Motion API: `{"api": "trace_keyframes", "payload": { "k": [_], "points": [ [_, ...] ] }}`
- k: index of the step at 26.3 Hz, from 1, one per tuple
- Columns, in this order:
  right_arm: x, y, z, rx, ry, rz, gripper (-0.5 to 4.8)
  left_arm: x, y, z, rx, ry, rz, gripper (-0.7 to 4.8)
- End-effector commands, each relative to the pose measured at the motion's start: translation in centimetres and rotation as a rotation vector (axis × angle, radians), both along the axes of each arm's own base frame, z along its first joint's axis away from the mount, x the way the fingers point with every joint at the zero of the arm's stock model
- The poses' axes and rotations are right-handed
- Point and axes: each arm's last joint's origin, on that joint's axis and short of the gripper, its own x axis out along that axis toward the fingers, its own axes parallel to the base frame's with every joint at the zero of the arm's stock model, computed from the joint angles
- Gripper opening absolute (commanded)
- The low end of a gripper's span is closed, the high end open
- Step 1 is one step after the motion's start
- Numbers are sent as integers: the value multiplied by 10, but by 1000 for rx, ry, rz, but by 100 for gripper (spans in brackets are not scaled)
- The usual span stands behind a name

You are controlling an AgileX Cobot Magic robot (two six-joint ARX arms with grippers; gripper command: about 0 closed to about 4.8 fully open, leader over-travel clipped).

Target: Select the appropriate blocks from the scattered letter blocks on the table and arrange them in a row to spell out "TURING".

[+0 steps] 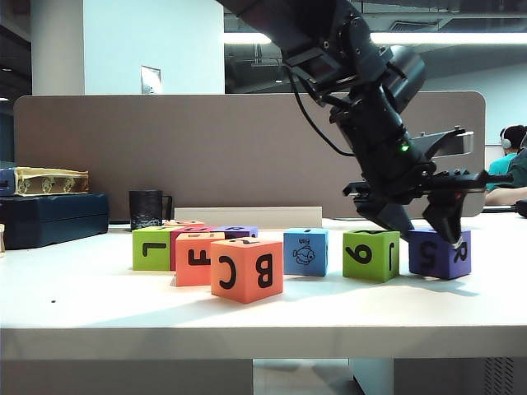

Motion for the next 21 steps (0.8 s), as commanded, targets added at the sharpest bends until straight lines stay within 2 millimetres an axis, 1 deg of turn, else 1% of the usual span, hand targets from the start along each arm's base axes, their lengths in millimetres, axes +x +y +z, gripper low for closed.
{"api": "trace_keyframes", "payload": {
  "k": [1, 5, 8, 12, 15, 21],
  "points": [
    [-2, 0, 3, -3, -35, 1, -1, -10, -5, 17, -65, 31, 50, 272],
    [-2, 0, 3, -3, -34, 1, -1, -19, -8, 26, -65, 56, 91, 272],
    [-2, 0, 3, -3, -34, 1, -1, -23, -9, 28, -45, 58, 99, 272],
    [-2, 0, 3, -3, -34, 1, -1, -30, -3, 23, 44, 141, 148, 272],
    [-2, 0, 3, -3, -34, 1, -1, -33, 3, 17, 114, 180, 223, 272],
    [-2, 0, 3, -3, -35, 0, -1, -32, 4, 17, 122, 180, 263, 272]
  ]
}}
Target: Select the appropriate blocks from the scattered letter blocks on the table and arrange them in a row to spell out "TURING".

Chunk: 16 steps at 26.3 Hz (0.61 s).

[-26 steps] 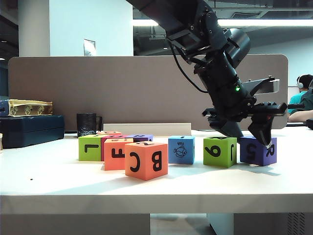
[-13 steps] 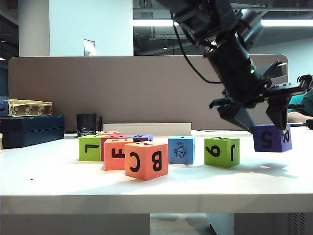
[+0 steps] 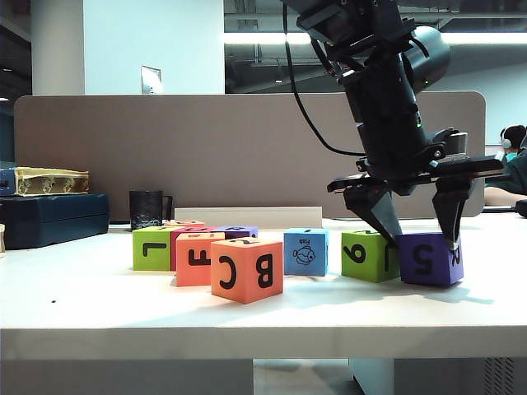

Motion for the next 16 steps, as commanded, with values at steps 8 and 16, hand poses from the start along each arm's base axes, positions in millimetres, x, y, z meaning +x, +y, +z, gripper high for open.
{"api": "trace_keyframes", "payload": {
  "k": [8, 16],
  "points": [
    [-2, 0, 3, -2, -34, 3, -1, 3, 4, 2, 36, -51, 139, 272],
    [-2, 0, 3, -2, -34, 3, -1, 7, 7, 3, 93, -142, 212, 271]
  ]
}}
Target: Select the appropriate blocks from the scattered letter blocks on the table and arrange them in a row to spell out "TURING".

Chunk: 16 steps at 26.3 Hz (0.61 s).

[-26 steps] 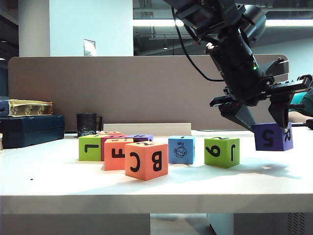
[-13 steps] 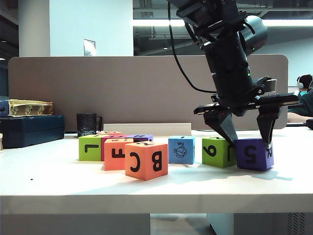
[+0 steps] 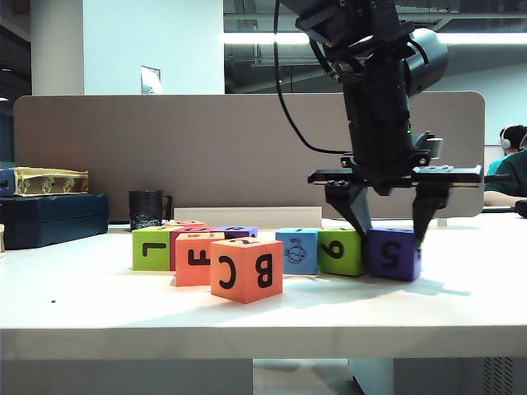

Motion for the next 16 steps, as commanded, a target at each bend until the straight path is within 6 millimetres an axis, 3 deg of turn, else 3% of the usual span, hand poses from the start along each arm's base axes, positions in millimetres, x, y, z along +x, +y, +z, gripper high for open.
{"api": "trace_keyframes", "payload": {
  "k": [1, 16],
  "points": [
    [-2, 0, 3, -2, -34, 3, -1, 2, 1, 3, 5, -36, 47, 271],
    [-2, 0, 3, -2, -33, 3, -1, 14, 12, 2, -55, 2, 215, 274]
  ]
}}
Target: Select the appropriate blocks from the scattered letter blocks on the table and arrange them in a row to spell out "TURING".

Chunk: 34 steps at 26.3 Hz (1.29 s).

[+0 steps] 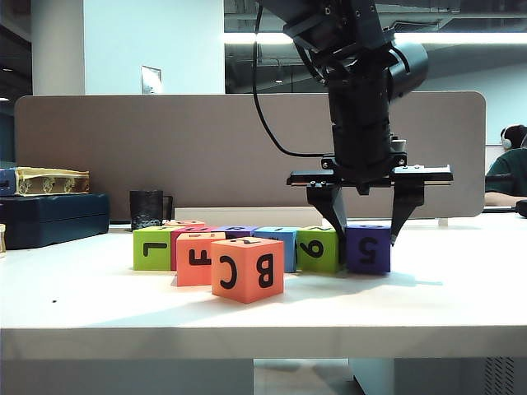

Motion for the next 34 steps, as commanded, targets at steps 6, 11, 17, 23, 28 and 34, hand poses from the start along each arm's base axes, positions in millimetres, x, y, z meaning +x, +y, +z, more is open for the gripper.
{"api": "trace_keyframes", "payload": {
  "k": [6, 11, 17, 23, 28, 34],
  "points": [
    [-2, 0, 2, -2, -33, 2, -1, -1, -1, 2, -10, 1, -5, 344],
    [-2, 0, 2, -3, -34, 2, -1, -2, -1, 4, -10, 2, -8, 345],
    [-2, 0, 3, -2, -34, 1, -1, -3, 1, 19, -23, -30, -30, 345],
    [-2, 0, 3, -2, -34, 2, -1, -5, 3, 41, -31, -82, -82, 344],
    [-2, 0, 3, -2, -34, 2, -1, -15, -7, 60, -37, -133, -224, 339],
    [-2, 0, 3, -2, -36, 2, -1, -27, -16, 57, 16, -133, -464, 181]
  ]
}}
